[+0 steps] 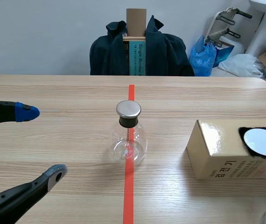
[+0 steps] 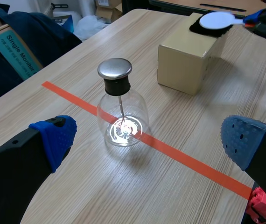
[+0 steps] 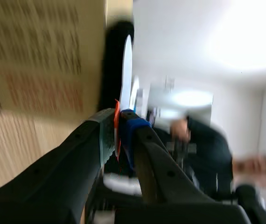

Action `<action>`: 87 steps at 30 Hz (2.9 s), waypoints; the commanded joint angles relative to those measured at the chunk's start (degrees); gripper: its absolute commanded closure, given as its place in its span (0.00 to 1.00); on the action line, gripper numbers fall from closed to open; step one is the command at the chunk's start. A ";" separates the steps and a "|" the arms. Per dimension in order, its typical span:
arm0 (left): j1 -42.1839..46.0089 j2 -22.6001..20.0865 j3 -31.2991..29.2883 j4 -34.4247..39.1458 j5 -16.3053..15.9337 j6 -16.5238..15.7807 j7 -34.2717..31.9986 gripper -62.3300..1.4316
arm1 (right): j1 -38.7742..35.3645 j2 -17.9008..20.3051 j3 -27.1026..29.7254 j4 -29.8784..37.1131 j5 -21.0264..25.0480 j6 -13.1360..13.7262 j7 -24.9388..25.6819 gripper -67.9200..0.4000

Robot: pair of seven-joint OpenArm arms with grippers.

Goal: Do the electroscope experiment.
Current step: 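Rub the plate on the fur, then bring the plate to the electroscope and point at the metal foil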

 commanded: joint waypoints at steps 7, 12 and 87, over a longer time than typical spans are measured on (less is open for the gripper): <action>-0.17 0.31 -0.17 0.24 -0.81 0.09 -0.59 0.00 | 0.90 -0.33 0.26 0.20 0.09 1.16 -7.19 0.98; -0.17 0.31 -0.17 0.22 -0.81 0.09 -0.59 0.00 | 1.29 -1.22 -0.79 0.20 0.17 1.11 -10.08 0.98; -17.44 1.75 2.93 -24.00 0.87 -5.35 -4.09 0.93 | 19.96 22.43 0.37 25.11 32.22 3.82 -15.69 0.98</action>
